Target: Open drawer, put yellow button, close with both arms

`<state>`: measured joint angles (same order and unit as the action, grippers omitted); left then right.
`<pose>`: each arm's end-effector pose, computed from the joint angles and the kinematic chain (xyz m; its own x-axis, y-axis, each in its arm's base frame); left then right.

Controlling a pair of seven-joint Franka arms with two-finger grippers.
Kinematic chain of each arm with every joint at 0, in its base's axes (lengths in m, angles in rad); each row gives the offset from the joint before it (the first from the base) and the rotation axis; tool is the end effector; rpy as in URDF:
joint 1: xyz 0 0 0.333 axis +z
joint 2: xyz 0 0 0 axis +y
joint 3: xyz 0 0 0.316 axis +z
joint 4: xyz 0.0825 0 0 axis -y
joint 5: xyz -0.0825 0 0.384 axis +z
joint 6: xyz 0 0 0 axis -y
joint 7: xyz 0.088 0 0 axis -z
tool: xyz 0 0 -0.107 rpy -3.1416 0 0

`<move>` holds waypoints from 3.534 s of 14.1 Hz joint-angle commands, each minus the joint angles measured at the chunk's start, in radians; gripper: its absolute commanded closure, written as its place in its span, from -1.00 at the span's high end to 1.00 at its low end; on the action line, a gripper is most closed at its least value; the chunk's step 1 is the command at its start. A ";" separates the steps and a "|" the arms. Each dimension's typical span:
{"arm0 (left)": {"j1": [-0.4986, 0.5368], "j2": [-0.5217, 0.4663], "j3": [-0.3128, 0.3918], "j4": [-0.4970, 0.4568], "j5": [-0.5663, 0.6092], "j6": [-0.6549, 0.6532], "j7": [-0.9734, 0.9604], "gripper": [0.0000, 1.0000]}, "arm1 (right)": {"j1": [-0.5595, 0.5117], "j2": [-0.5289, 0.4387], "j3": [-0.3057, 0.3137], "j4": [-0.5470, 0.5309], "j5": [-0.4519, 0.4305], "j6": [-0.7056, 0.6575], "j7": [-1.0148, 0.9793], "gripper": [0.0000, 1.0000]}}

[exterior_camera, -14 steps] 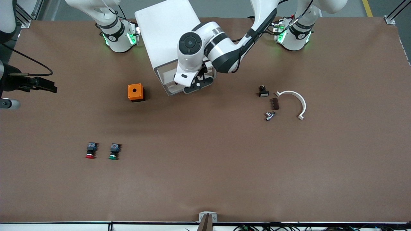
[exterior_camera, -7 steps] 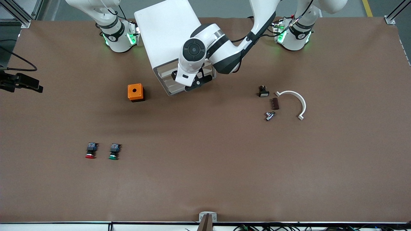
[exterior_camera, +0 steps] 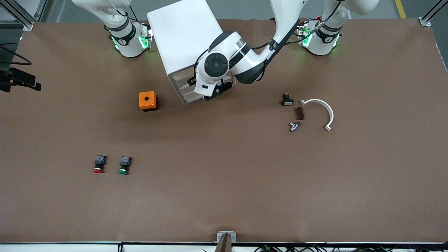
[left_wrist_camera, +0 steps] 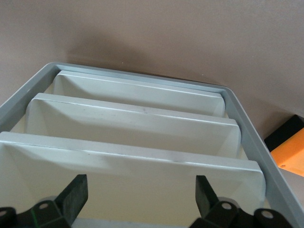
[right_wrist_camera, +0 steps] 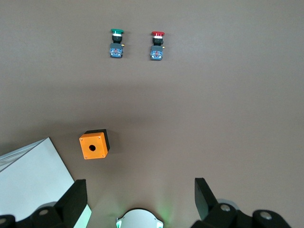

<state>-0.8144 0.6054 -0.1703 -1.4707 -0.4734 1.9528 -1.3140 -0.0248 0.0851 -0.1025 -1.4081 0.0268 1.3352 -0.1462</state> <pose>0.3801 -0.5903 0.3293 0.7220 0.4663 -0.5112 0.5223 -0.8518 -0.0394 0.5517 -0.0644 0.6336 0.9880 0.0256 -0.1526 0.0196 -0.9990 -0.0407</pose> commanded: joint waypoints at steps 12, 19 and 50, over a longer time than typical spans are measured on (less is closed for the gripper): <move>0.154 -0.116 0.015 0.015 0.231 0.043 0.007 0.99 | -0.011 -0.182 0.018 -0.189 -0.022 0.113 -0.015 1.00; 0.360 -0.338 0.025 0.016 0.308 -0.130 0.279 0.98 | 0.012 -0.209 0.015 -0.195 -0.022 0.093 0.028 1.00; 0.755 -0.710 0.175 -0.298 0.406 -0.330 1.144 0.99 | 0.003 -0.242 0.012 -0.207 -0.021 0.079 0.046 1.00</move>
<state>-0.0543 -0.0791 0.0012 -1.7472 -0.0923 1.6065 -0.1880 -0.0169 -0.1270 -0.0990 -1.5886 0.0162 1.4126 -0.1116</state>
